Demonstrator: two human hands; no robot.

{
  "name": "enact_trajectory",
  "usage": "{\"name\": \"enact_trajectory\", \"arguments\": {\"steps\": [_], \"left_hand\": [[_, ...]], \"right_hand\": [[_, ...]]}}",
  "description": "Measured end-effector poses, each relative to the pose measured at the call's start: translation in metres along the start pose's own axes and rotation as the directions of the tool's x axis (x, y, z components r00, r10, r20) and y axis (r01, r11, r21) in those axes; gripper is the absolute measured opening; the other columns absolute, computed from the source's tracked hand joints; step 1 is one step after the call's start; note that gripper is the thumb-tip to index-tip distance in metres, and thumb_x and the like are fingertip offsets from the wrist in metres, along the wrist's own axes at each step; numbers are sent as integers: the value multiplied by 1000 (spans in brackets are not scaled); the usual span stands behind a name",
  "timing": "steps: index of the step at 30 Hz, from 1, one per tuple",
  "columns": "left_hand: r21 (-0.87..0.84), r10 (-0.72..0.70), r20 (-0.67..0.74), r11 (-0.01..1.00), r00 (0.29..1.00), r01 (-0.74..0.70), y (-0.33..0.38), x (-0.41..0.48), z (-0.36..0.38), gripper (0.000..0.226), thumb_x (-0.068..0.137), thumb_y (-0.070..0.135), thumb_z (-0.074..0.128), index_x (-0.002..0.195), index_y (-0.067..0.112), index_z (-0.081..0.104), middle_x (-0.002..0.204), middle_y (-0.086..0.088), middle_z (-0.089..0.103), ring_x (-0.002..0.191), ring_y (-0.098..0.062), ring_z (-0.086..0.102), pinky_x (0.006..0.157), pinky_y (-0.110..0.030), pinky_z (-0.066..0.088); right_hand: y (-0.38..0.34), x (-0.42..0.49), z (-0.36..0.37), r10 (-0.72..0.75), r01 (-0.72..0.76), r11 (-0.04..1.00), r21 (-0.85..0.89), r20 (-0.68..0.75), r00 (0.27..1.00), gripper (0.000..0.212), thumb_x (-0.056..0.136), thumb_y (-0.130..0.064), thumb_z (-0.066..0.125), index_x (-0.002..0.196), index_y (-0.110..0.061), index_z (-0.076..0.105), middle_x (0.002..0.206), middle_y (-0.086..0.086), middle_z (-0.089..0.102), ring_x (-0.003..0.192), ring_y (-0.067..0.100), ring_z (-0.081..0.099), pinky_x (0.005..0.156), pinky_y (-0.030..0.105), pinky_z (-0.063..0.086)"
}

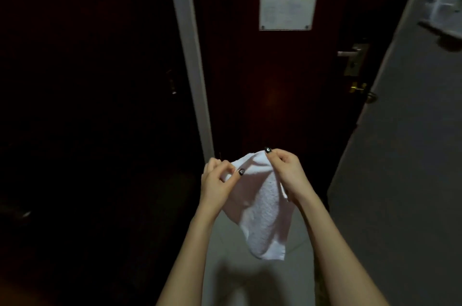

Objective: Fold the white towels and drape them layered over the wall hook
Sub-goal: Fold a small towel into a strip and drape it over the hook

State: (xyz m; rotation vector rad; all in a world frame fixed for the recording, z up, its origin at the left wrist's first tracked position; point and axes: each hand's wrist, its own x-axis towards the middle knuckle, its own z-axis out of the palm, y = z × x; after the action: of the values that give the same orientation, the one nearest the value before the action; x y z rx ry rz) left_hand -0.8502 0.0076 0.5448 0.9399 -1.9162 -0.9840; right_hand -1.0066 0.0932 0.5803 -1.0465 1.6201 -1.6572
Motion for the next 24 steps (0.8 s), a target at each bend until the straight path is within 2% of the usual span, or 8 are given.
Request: {"name": "enact_trajectory", "arguments": {"steps": [4, 6, 10, 14, 16, 18, 20, 24], "left_hand": [[-51, -34, -115, 998, 993, 28, 5, -20, -38, 22, 87, 6, 69, 72, 19, 59, 88, 3, 43, 77, 3, 46, 73, -9, 36], [-23, -62, -199, 998, 978, 59, 5, -35, -56, 17, 89, 6, 67, 75, 13, 60, 91, 1, 43, 76, 7, 46, 71, -8, 38], [16, -128, -389, 989, 912, 146, 6, -71, -87, 14, 92, 8, 63, 79, 7, 58, 96, -3, 46, 80, -3, 49, 72, -10, 40], [57, -211, -494, 960, 843, 274, 1, -114, -114, 19, 96, 15, 58, 79, 6, 55, 84, -9, 55, 76, -14, 55, 68, -25, 44], [-14, -282, -565, 943, 776, 333, -3, -137, -128, 19, 97, 18, 56, 79, 10, 54, 79, -9, 57, 69, -14, 54, 62, -26, 43], [-48, -317, -653, 924, 688, 380, -6, -158, -143, 21, 97, 19, 55, 77, 13, 51, 71, -2, 52, 62, -7, 47, 57, -20, 37], [-66, -342, -710, 903, 615, 425, -7, -170, -151, 25, 98, 20, 54, 75, 15, 47, 64, 5, 44, 55, -5, 39, 52, -18, 32], [-197, -422, -776, 868, 469, 455, -5, -199, -168, 28, 96, 13, 53, 69, 16, 45, 48, 12, 36, 45, -3, 29, 45, -20, 25]], "right_hand": [[-5, 9, 12, 6, -7, 1000, 4, 214, 977, 26, 94, -21, 64, 69, -17, 69, 66, -6, 63, 67, 6, 57, 62, 18, 44], [-2, 8, 19, 21, -15, 1000, -19, 328, 944, 19, 91, -17, 67, 73, -14, 73, 67, -5, 68, 66, 3, 62, 59, 15, 46], [8, 3, 46, 60, 101, 962, -254, 558, 828, 16, 90, -19, 69, 75, -23, 73, 66, -14, 69, 62, -5, 60, 57, 13, 42], [21, -10, 81, 87, 206, 902, -380, 626, 775, 18, 90, -14, 66, 76, -26, 69, 69, -12, 65, 69, 7, 60, 67, 28, 47], [24, -19, 97, 56, 247, 890, -384, 629, 776, 21, 91, -12, 62, 75, -24, 68, 68, -10, 66, 72, 11, 62, 68, 29, 46], [27, -30, 116, 14, 282, 891, -356, 642, 766, 21, 93, -14, 61, 75, -24, 67, 73, -8, 68, 74, 8, 62, 62, 20, 44], [28, -41, 132, -22, 295, 902, -314, 651, 759, 17, 95, -16, 60, 83, -22, 71, 81, -7, 69, 78, 0, 60, 58, 10, 41], [21, -72, 175, -82, 336, 918, -209, 731, 678, 18, 98, -17, 57, 105, -17, 74, 91, -14, 69, 88, -5, 61, 65, 8, 44]]}}
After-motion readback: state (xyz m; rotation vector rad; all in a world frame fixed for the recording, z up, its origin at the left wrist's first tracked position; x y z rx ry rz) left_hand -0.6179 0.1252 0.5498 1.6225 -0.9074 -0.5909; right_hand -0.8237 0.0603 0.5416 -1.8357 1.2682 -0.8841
